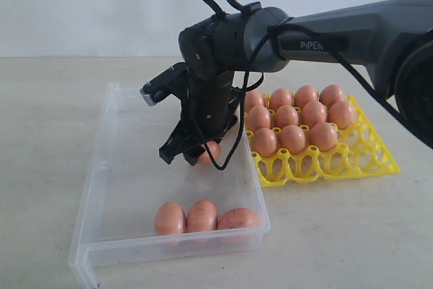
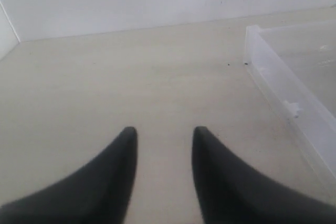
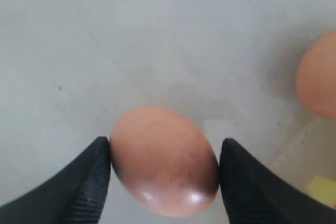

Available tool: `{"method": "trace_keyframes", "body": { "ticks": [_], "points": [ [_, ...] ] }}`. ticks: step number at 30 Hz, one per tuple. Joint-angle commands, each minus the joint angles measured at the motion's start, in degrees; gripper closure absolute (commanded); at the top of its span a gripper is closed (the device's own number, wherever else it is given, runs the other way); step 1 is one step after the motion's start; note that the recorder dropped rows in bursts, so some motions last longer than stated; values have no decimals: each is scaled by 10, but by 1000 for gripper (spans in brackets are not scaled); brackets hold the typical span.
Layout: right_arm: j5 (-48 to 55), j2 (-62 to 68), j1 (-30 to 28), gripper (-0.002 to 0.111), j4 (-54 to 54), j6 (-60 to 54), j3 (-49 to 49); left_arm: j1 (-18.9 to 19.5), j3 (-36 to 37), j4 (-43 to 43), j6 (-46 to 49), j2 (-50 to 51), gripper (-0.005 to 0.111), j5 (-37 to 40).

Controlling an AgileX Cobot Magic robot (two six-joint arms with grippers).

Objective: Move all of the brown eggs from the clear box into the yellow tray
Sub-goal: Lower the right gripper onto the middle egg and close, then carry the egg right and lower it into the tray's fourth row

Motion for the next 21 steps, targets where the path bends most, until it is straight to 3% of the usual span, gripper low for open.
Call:
{"method": "trace_keyframes", "body": {
  "ticks": [1,5,10,12,14,15,16,17,19,21],
  "points": [
    [-69,-9,-1,108,23,7,3,-2,2,1,-5,0,34,3],
    [-123,-9,-1,108,58,11,3,-2,2,1,-5,0,8,0],
    [-172,-10,-1,108,68,72,3,-2,2,1,-5,0,6,0],
    [-243,-22,-1,108,75,114,31,-2,2,1,-5,0,6,0],
    [-411,-65,0,108,101,132,124,-2,2,1,-5,0,6,0],
    [-561,-109,0,108,112,131,213,-2,2,1,-5,0,6,0],
    [-624,-132,0,108,112,131,251,-2,2,1,-5,0,6,0],
    [-765,-174,-1,109,107,130,338,-2,2,1,-5,0,6,0],
    [-889,-223,-16,109,104,140,426,-2,2,1,-5,0,6,0],
    [-943,-262,-55,109,98,220,484,-2,2,1,-5,0,6,0]
  ]
}}
